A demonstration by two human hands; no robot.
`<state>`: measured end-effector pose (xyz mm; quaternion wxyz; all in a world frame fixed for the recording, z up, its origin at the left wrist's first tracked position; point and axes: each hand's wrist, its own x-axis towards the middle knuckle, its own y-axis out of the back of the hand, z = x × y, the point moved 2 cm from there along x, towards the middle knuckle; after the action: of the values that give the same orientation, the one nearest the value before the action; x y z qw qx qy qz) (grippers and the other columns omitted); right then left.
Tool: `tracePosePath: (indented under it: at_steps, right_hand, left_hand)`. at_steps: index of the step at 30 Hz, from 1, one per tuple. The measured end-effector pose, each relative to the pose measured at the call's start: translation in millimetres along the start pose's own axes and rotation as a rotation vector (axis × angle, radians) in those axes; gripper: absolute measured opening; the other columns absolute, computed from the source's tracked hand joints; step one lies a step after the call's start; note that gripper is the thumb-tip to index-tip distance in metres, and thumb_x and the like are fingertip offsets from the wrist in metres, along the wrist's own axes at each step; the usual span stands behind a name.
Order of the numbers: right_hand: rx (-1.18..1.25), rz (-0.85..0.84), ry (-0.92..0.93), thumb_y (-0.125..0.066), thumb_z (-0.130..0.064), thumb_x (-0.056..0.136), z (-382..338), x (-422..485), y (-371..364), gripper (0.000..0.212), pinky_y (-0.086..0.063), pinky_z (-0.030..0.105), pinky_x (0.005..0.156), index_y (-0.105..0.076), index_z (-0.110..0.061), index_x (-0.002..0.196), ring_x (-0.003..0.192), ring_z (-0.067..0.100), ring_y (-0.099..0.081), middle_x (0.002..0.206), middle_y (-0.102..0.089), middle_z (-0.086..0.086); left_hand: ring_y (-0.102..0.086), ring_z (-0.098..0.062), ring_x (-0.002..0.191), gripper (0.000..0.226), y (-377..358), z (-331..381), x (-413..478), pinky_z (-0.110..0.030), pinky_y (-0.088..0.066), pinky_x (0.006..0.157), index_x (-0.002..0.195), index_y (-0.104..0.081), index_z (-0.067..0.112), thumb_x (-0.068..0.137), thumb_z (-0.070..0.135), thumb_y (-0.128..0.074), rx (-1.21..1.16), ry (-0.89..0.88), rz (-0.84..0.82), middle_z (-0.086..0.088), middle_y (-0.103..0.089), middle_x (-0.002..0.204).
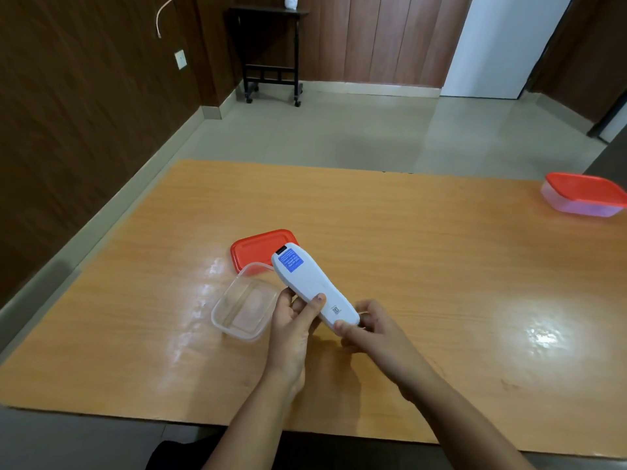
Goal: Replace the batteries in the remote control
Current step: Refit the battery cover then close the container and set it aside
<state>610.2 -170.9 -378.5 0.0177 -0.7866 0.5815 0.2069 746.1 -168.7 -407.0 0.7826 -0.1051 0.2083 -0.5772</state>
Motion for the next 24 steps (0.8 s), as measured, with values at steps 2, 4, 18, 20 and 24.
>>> tracePosePath:
  at_steps: [2,4,18,20,24]
  right_hand:
    - [-0.382,0.07,0.155,-0.069,-0.04,0.081,1.8,-2.4,-0.4,0.048,-0.047,0.026,0.062,-0.038,-0.029,0.115,0.075,0.009,-0.063,0.092,-0.066,-0.004]
    - [-0.399,0.062,0.194,-0.066,-0.042,0.082,3.5,-3.9,-4.6,0.043,-0.049,0.033,0.064,-0.037,-0.03,0.112,0.07,0.009,-0.062,0.084,-0.066,-0.005]
    - [-0.185,-0.139,0.092,-0.059,-0.036,0.089,2.8,-9.2,-15.0,0.043,-0.055,0.027,0.079,-0.036,-0.035,0.126,0.086,0.005,-0.065,0.105,-0.065,-0.009]
    - [-0.391,-0.034,0.197,-0.066,-0.041,0.082,5.5,-9.3,-17.2,0.061,-0.055,0.023,0.076,-0.027,-0.039,0.129,0.091,0.002,-0.064,0.102,-0.064,-0.016]
    - [-0.456,0.135,0.228,-0.055,-0.043,0.086,12.2,0.2,-13.6,0.042,-0.052,0.027,0.069,-0.038,-0.033,0.122,0.086,0.006,-0.062,0.099,-0.063,-0.011]
  left_hand:
    - [-0.068,-0.024,0.099,0.028,-1.7,-0.7,0.6,-0.038,-0.052,0.089,0.116,-0.057,0.01,0.089,0.013,-0.061,0.024,0.013,0.012,-0.01,-0.071,0.102]
    - [-0.066,-0.027,0.105,0.031,-3.1,0.8,0.9,-0.041,-0.051,0.093,0.118,-0.058,0.01,0.092,0.029,-0.056,0.029,0.046,0.014,-0.015,-0.069,0.108]
    - [-0.063,-0.016,0.079,0.043,6.0,3.0,5.2,-0.032,-0.053,0.07,0.095,-0.044,0.023,0.073,0.016,-0.08,0.247,-0.127,0.117,-0.007,-0.057,0.097]
    - [-0.062,-0.009,0.071,0.043,3.7,2.1,2.7,-0.027,-0.052,0.065,0.094,-0.044,0.025,0.073,0.016,-0.08,0.355,-0.184,0.11,-0.001,-0.056,0.094]
    - [-0.067,-0.012,0.078,0.024,0.8,1.8,3.8,-0.029,-0.054,0.07,0.098,-0.048,0.025,0.085,0.021,-0.068,0.347,-0.13,0.073,-0.012,-0.064,0.103]
